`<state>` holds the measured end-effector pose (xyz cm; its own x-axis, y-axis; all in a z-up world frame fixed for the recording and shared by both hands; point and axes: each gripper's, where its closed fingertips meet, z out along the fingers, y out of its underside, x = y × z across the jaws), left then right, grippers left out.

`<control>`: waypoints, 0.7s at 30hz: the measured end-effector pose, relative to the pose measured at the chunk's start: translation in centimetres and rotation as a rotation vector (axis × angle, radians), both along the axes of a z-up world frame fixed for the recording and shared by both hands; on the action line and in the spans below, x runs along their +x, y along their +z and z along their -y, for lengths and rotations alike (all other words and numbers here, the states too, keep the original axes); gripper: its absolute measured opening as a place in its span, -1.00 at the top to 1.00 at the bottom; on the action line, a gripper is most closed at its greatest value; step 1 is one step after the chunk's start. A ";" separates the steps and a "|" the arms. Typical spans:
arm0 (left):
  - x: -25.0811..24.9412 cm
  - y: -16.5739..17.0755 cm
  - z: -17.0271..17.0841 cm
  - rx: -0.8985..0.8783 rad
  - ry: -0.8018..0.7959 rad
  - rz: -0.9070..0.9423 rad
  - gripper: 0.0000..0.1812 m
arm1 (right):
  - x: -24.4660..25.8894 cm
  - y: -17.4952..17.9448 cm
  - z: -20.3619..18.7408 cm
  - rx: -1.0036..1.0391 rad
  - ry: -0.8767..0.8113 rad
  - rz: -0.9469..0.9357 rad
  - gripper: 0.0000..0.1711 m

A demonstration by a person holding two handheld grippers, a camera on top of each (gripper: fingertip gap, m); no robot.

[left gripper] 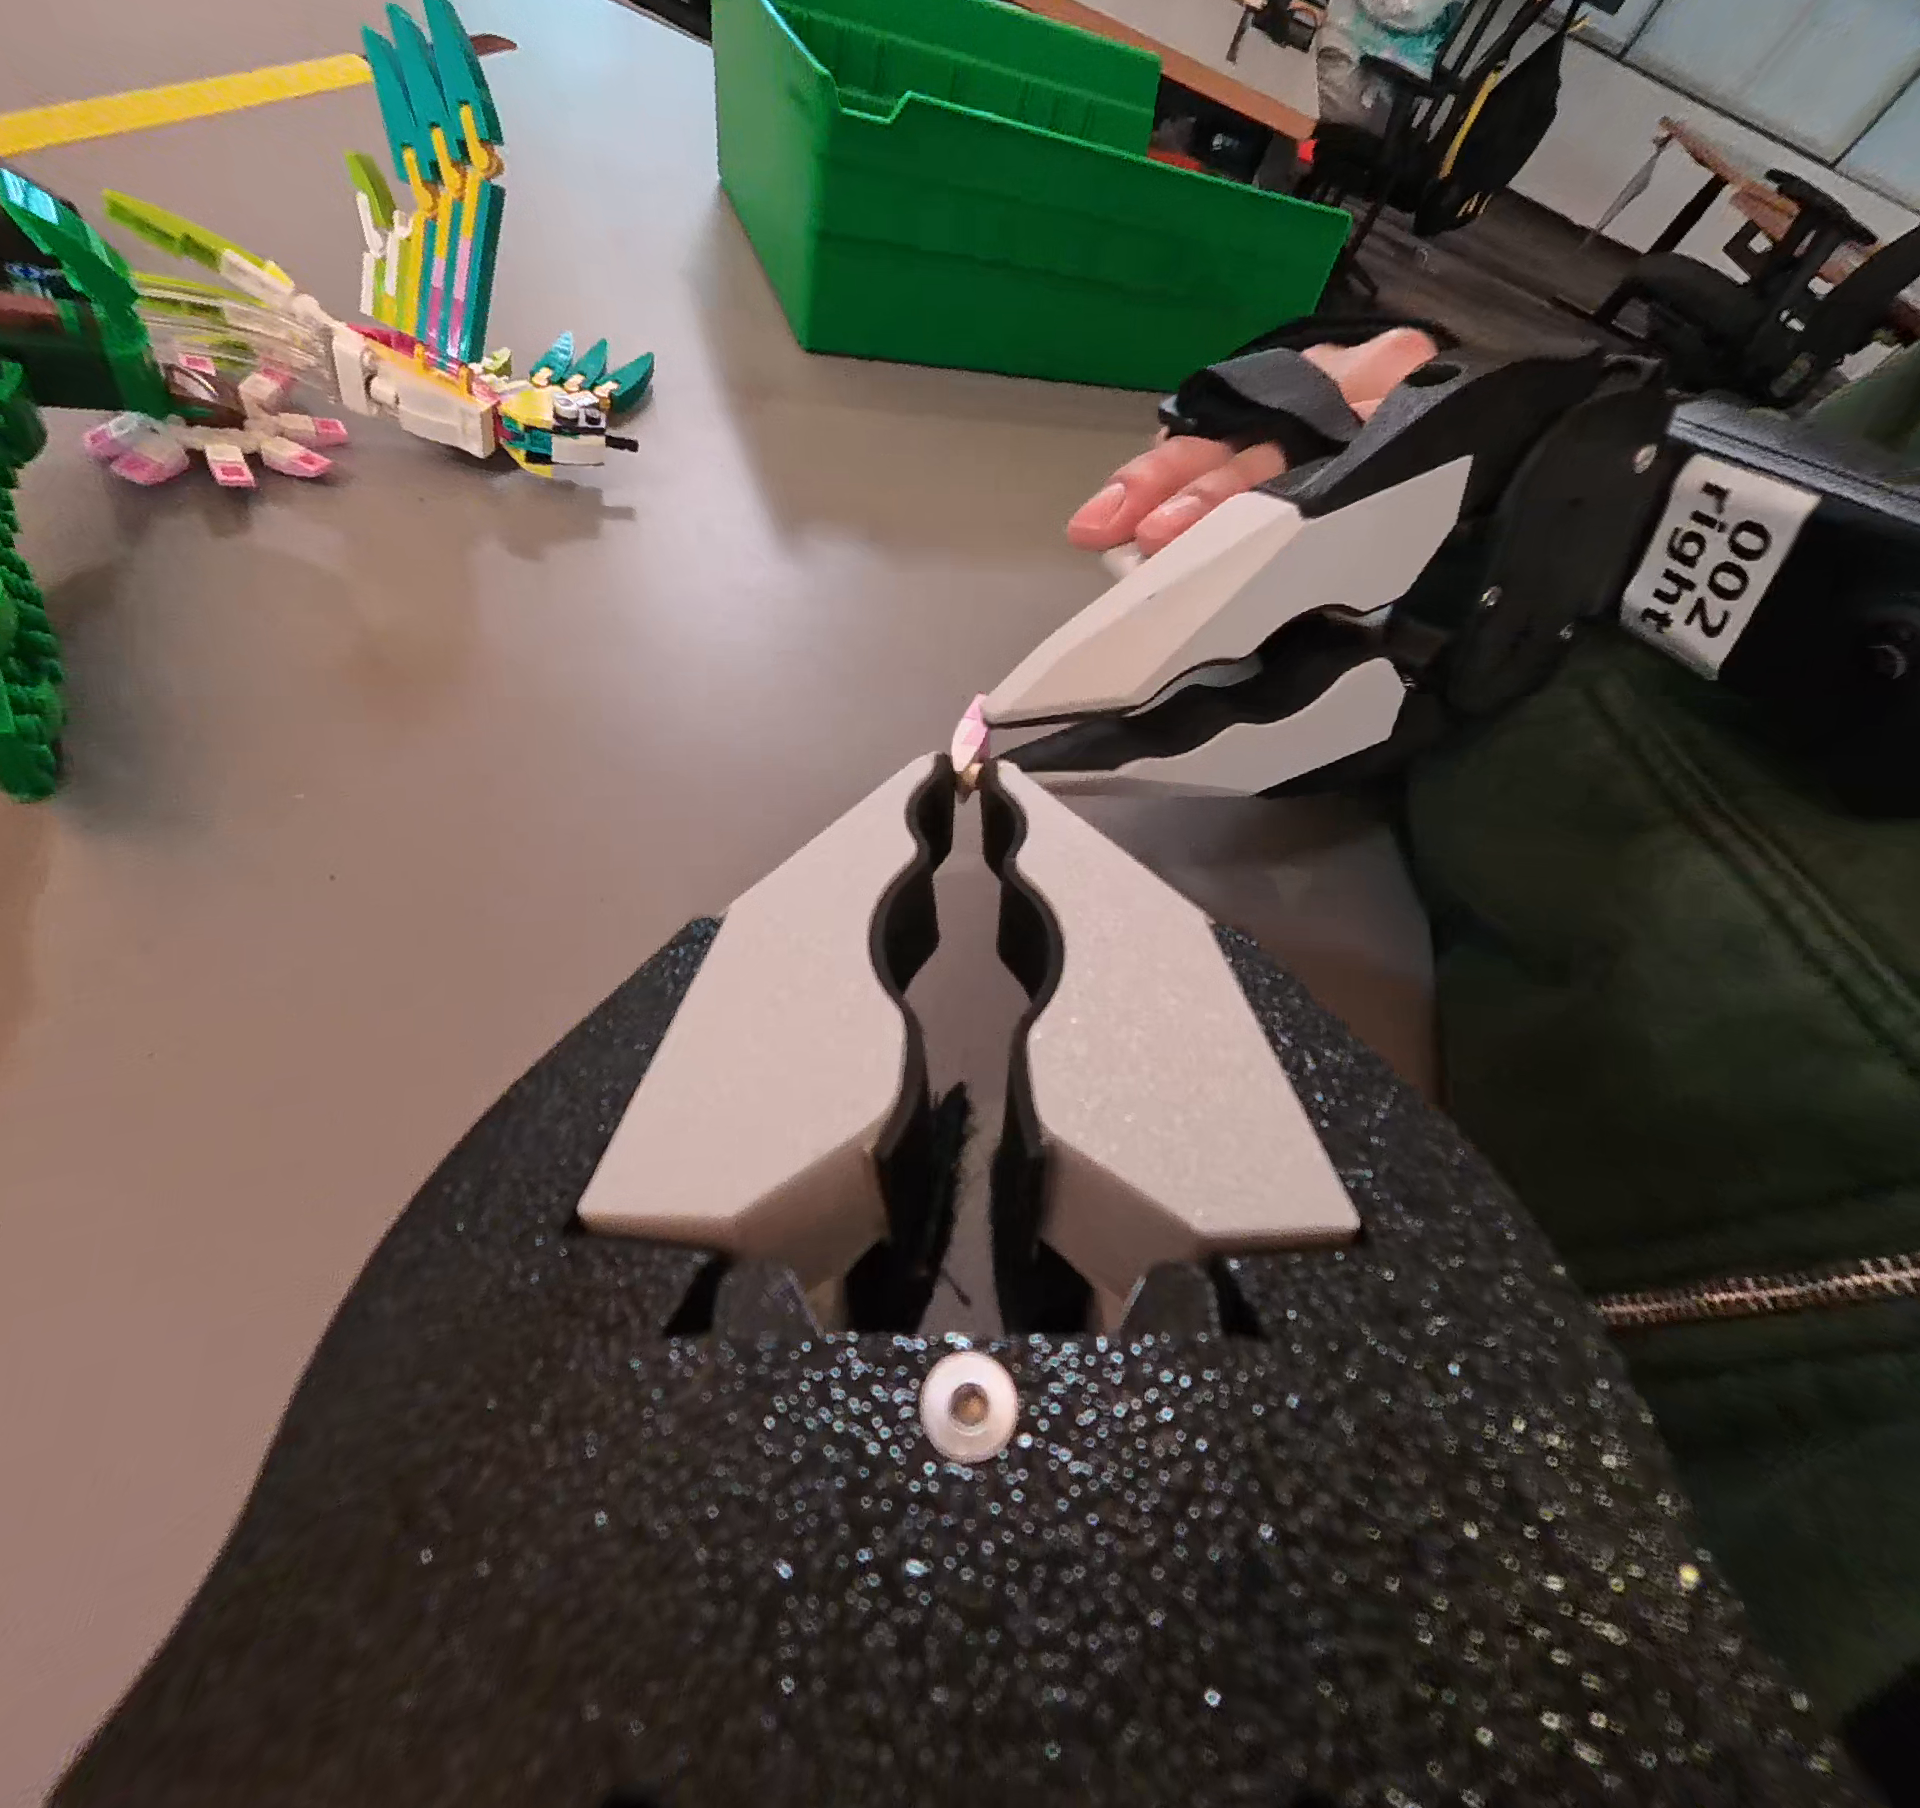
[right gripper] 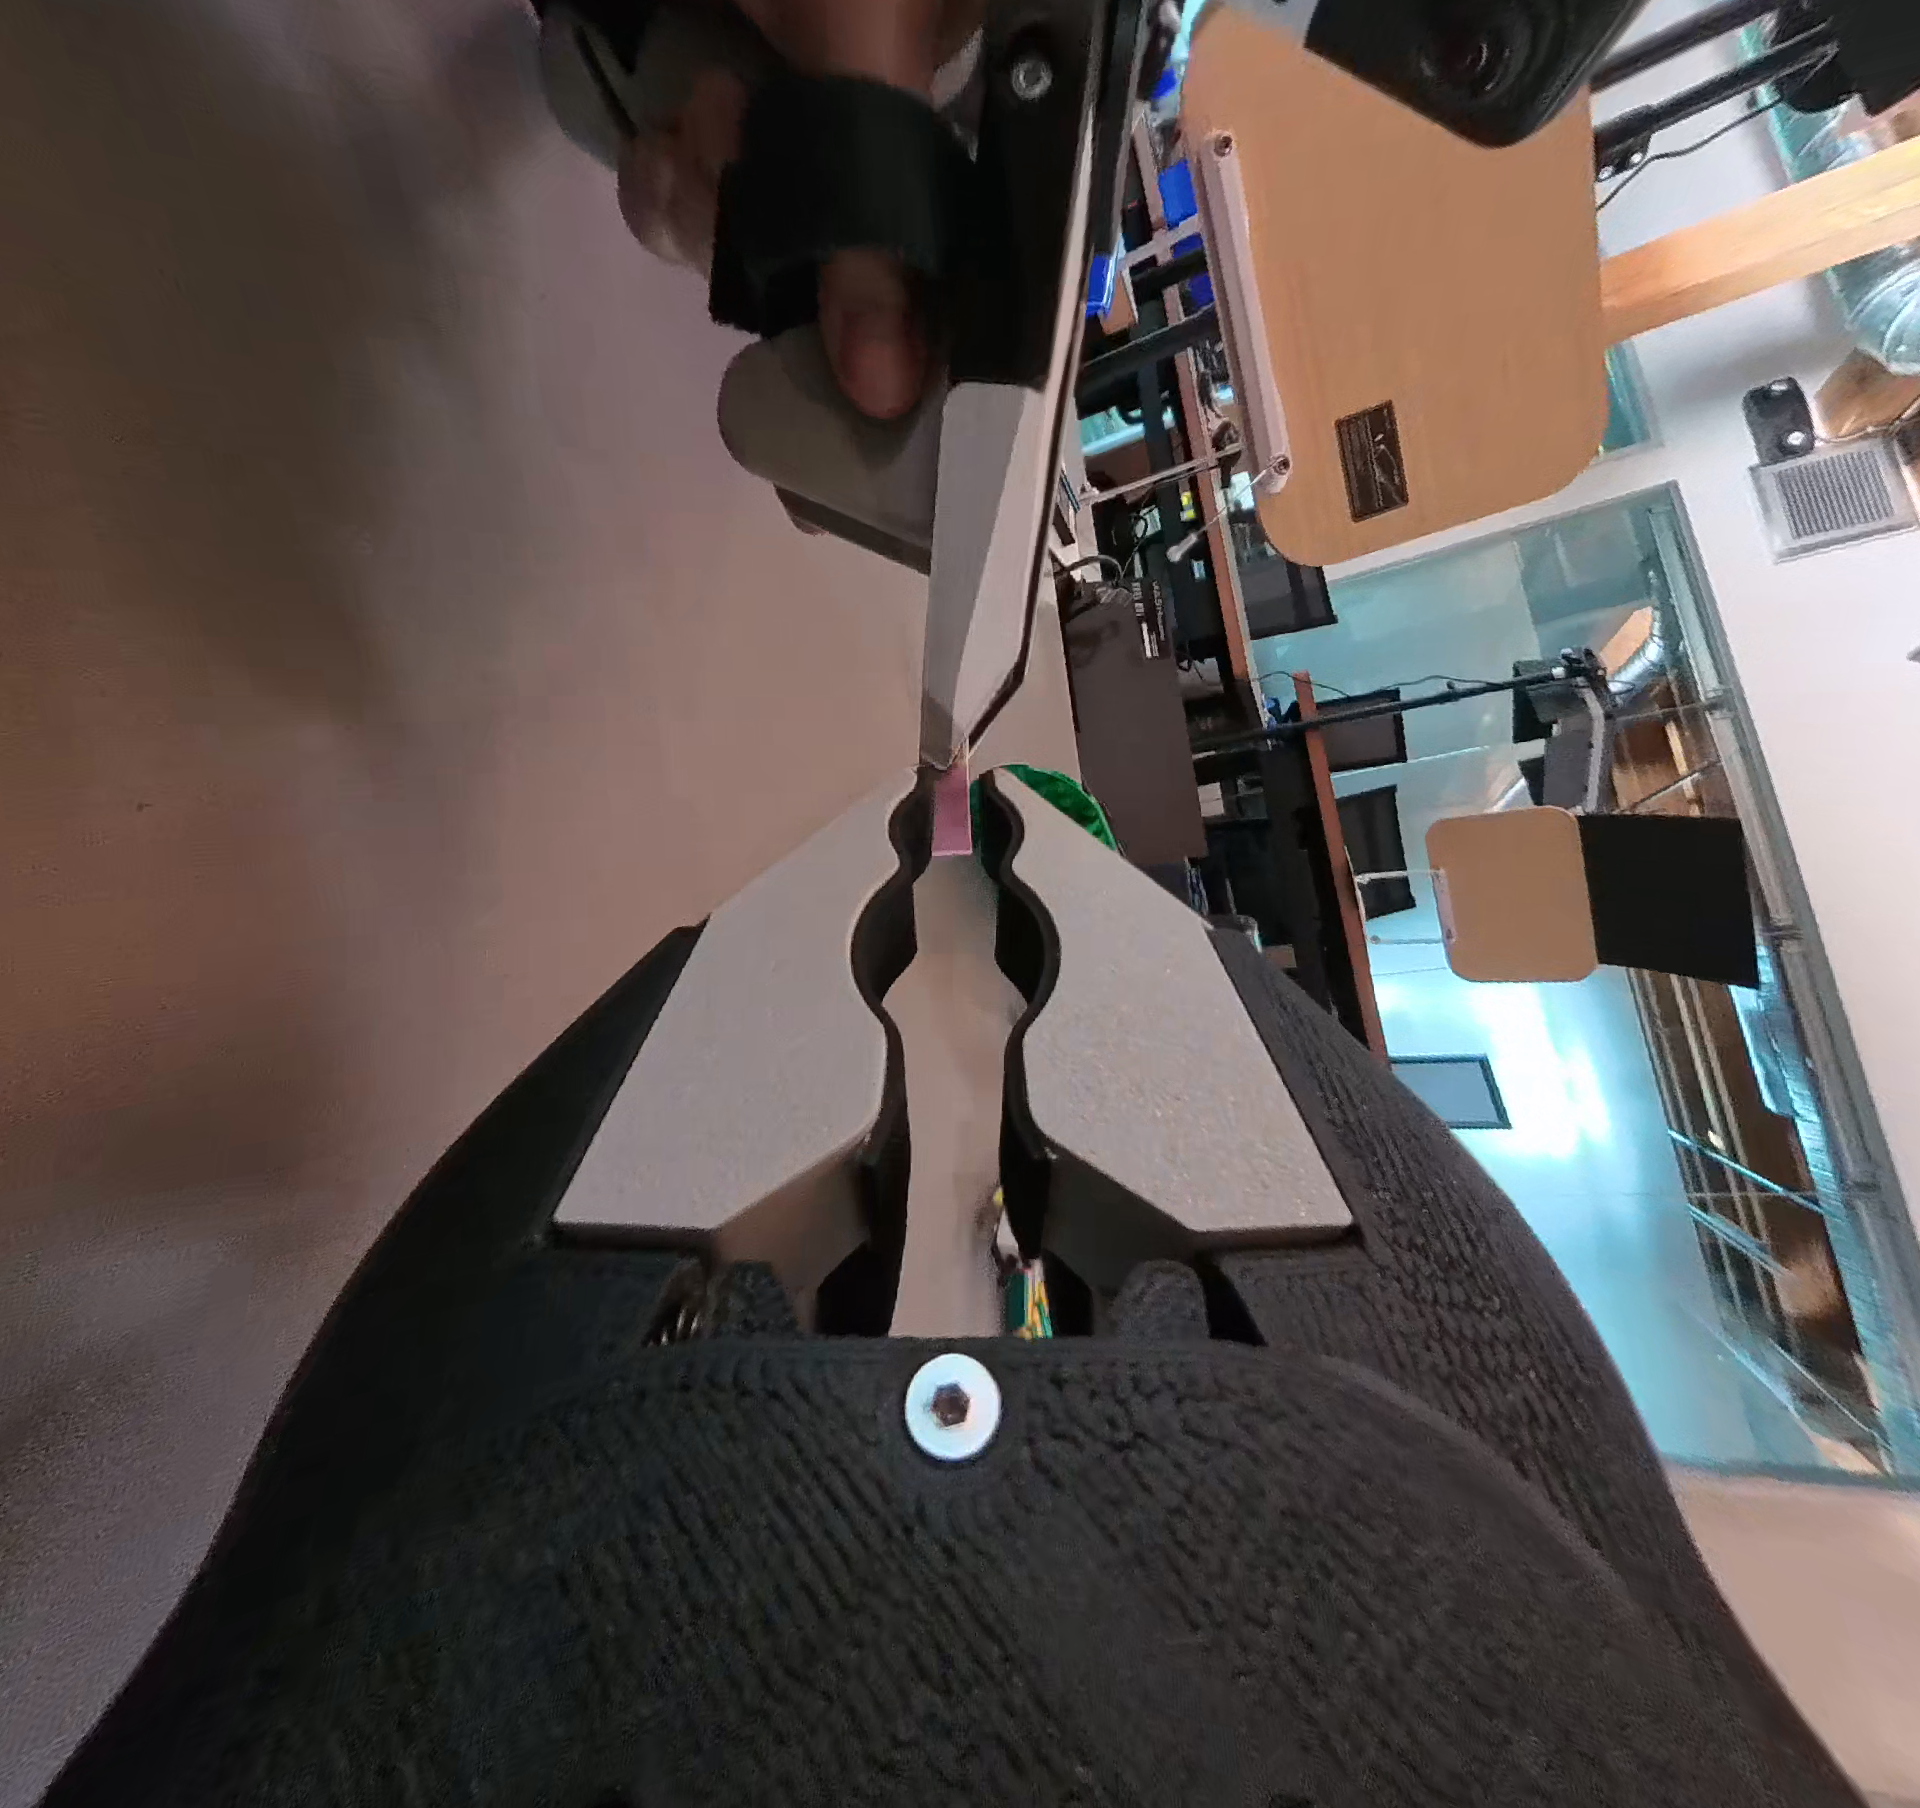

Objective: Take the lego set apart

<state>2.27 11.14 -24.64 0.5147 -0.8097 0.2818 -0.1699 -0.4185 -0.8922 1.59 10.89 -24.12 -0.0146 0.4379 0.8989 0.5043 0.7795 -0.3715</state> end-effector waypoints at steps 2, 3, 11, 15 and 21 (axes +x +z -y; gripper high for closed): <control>0.0 -0.1 0.1 -0.004 -0.003 -0.008 0.96 | 0.0 -0.2 0.1 -0.001 -0.011 0.010 0.94; 0.0 -0.2 0.1 -0.009 -0.007 -0.010 0.96 | 0.0 -0.3 0.1 -0.001 -0.014 0.015 0.93; 0.1 -0.4 0.3 -0.051 -0.025 0.002 0.96 | 0.0 -1.4 0.1 -0.015 -0.021 0.079 0.87; 0.3 -0.6 0.5 -0.067 -0.035 0.008 0.96 | -0.1 -1.1 0.0 0.001 -0.029 0.066 0.93; 0.4 0.3 0.6 -0.062 -0.048 0.098 0.97 | 0.0 -0.2 0.2 0.032 -0.037 0.036 0.94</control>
